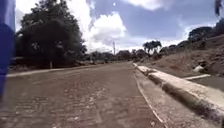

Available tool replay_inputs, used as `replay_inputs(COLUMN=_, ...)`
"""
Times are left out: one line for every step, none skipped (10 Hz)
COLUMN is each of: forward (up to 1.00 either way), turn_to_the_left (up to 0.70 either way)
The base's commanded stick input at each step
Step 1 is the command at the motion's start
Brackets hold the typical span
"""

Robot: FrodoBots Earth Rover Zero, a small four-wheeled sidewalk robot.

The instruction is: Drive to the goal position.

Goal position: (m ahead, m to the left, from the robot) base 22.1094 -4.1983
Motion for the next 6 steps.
replay_inputs(forward=0.7, turn_to_the_left=0.0)
replay_inputs(forward=0.7, turn_to_the_left=0.0)
replay_inputs(forward=0.7, turn_to_the_left=0.0)
replay_inputs(forward=0.7, turn_to_the_left=0.0)
replay_inputs(forward=0.7, turn_to_the_left=0.0)
replay_inputs(forward=0.7, turn_to_the_left=0.0)
